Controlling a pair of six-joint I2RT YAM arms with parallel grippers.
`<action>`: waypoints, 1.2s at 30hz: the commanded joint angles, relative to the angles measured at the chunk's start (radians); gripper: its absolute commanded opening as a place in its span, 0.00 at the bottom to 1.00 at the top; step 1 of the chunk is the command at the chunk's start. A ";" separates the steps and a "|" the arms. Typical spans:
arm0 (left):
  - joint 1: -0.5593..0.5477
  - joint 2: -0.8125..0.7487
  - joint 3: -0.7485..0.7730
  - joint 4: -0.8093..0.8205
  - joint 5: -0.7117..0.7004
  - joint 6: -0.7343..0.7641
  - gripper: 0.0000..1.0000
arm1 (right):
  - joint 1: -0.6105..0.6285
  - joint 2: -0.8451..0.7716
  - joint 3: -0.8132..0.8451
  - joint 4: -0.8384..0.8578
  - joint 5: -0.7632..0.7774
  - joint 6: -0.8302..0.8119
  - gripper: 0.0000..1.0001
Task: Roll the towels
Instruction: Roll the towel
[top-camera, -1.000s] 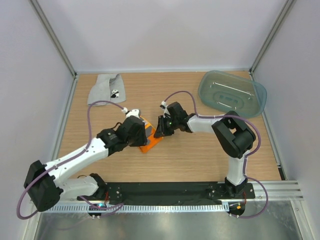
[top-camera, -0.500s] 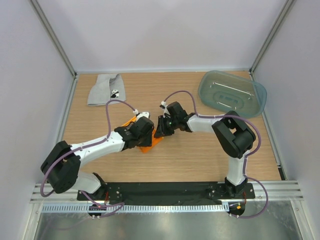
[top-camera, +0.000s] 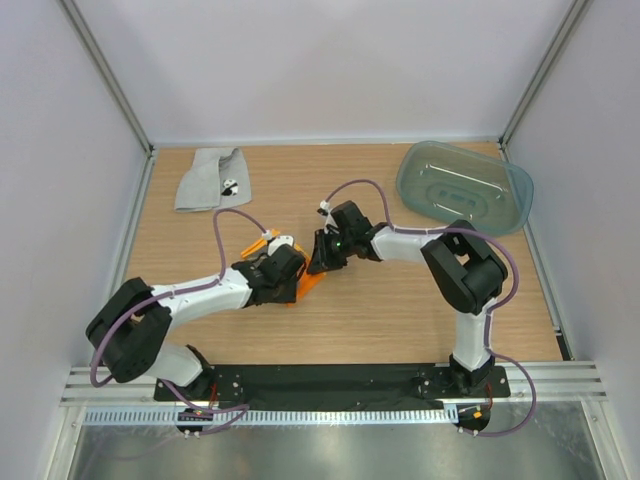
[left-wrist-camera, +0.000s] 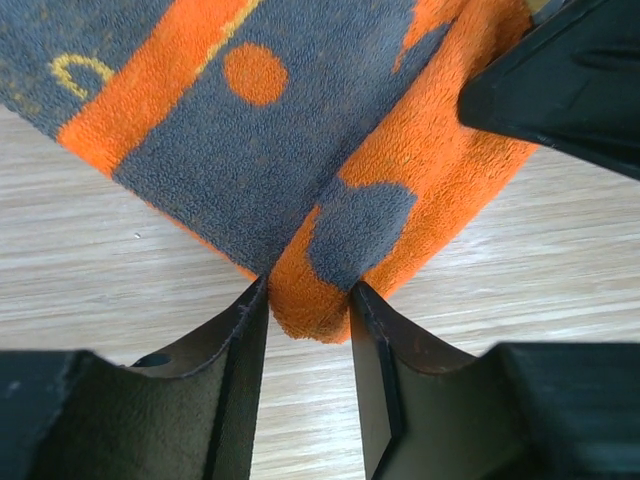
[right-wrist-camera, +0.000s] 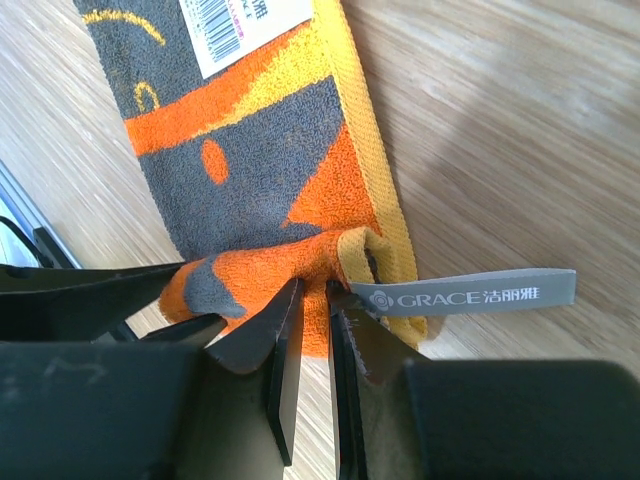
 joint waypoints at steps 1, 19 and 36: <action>0.004 0.001 -0.038 0.041 -0.023 -0.030 0.38 | -0.002 0.029 0.051 -0.049 0.044 -0.034 0.23; 0.060 0.094 -0.011 0.156 0.167 -0.158 0.25 | -0.096 -0.092 0.252 -0.333 0.127 -0.155 0.44; 0.086 0.136 0.017 0.211 0.278 -0.237 0.22 | -0.125 -0.108 -0.108 0.018 0.006 0.131 0.61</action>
